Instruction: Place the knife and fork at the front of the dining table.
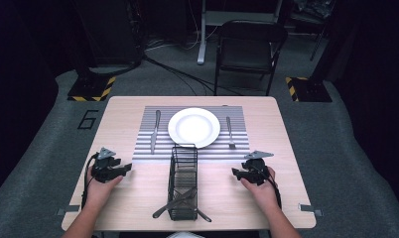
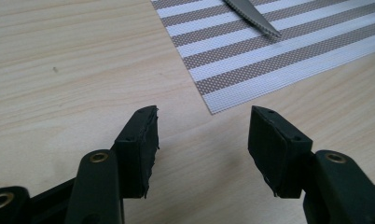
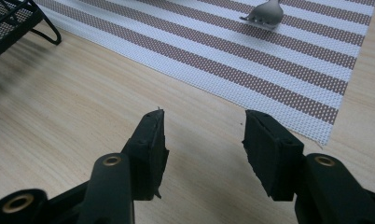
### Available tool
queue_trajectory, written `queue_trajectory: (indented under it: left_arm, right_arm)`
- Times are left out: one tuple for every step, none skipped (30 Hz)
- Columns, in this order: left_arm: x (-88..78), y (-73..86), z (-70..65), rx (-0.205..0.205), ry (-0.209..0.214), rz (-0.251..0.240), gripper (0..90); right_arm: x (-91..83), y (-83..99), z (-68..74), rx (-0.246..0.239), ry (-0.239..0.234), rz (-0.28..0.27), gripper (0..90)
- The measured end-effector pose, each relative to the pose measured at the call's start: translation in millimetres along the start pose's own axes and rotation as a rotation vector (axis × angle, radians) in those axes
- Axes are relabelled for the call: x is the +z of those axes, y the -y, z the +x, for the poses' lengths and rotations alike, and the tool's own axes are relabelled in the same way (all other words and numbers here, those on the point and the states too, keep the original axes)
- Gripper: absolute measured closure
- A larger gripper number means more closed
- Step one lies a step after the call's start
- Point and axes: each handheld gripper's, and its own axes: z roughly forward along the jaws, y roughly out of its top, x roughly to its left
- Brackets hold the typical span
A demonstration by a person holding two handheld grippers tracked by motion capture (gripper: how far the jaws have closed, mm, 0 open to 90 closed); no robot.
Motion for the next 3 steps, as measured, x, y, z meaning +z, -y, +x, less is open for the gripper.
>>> queue_trajectory:
  left_arm:
    - [-0.3,0.1,0.5,-0.003,-0.004,0.002,42.4]
    - [-0.4,0.2,1.4,0.001,-0.006,0.002,42.5]
    - [-1.0,0.2,2.0,0.000,-0.008,0.012,42.6]
  right_arm:
    - [0.4,0.4,-0.9,-0.014,0.003,-0.003,47.1]
    - [-0.1,0.8,-0.8,-0.010,0.008,0.003,47.1]
    - [-0.2,1.3,-0.7,-0.002,0.011,0.004,47.0]
